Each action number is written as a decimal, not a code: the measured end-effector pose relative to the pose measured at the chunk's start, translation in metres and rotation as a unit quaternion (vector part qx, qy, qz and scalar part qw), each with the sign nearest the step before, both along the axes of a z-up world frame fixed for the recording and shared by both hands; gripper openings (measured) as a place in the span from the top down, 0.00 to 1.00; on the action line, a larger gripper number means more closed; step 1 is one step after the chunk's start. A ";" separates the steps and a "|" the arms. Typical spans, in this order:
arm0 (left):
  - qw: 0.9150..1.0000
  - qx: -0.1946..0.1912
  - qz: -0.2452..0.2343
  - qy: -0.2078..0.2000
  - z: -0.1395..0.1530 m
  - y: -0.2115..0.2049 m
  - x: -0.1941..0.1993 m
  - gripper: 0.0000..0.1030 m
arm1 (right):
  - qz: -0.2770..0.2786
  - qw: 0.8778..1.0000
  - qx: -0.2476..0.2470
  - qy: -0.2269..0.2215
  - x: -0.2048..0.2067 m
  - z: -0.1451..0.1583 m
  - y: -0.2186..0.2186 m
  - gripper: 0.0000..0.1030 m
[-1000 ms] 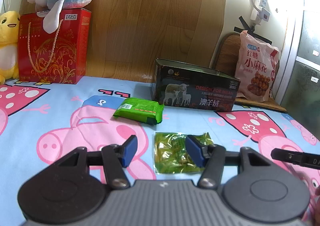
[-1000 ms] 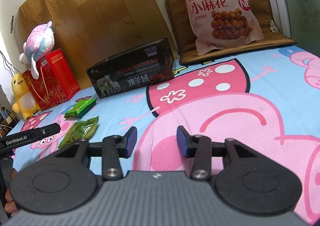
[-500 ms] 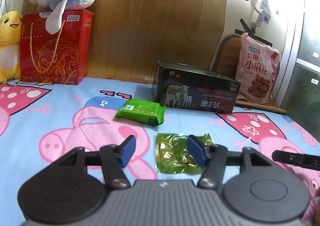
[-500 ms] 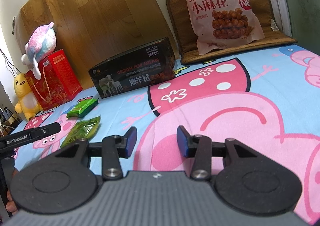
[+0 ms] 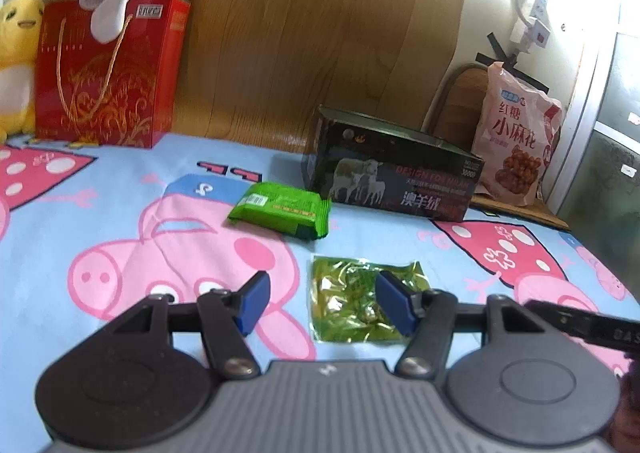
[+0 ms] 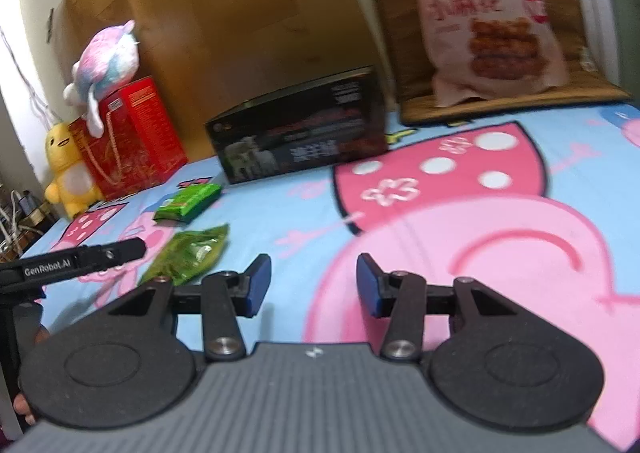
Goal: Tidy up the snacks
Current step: 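Move the left gripper over the clear green pickle packet, then grasp the bright green biscuit packet with the right gripper, then carry the green packet toward the left gripper, set it down, open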
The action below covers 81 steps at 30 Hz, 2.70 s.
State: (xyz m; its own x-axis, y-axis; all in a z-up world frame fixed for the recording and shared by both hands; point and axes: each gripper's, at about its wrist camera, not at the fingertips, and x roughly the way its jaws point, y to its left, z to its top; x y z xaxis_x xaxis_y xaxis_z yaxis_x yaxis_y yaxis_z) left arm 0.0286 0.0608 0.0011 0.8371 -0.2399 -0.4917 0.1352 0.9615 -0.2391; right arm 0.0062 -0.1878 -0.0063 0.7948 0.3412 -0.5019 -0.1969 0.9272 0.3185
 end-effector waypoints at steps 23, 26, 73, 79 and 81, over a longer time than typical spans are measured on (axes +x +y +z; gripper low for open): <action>0.998 -0.058 0.006 0.036 -0.006 0.019 0.014 0.36 | 0.123 0.974 0.102 0.162 0.158 -0.006 0.109 0.73; 0.998 -0.058 0.006 0.036 -0.006 0.019 0.014 0.36 | 0.118 0.975 0.100 0.156 0.155 -0.004 0.110 0.78; 0.993 0.087 0.059 0.047 -0.006 -0.015 0.014 0.22 | -0.056 0.970 0.231 0.056 0.018 -0.028 -0.107 0.68; 0.992 0.096 0.066 0.049 -0.006 -0.016 0.014 0.13 | -0.058 0.981 0.182 0.031 0.014 -0.021 -0.098 0.61; 0.992 0.093 0.067 0.051 -0.006 -0.015 0.015 0.04 | -0.057 0.984 0.165 0.024 0.013 -0.020 -0.094 0.59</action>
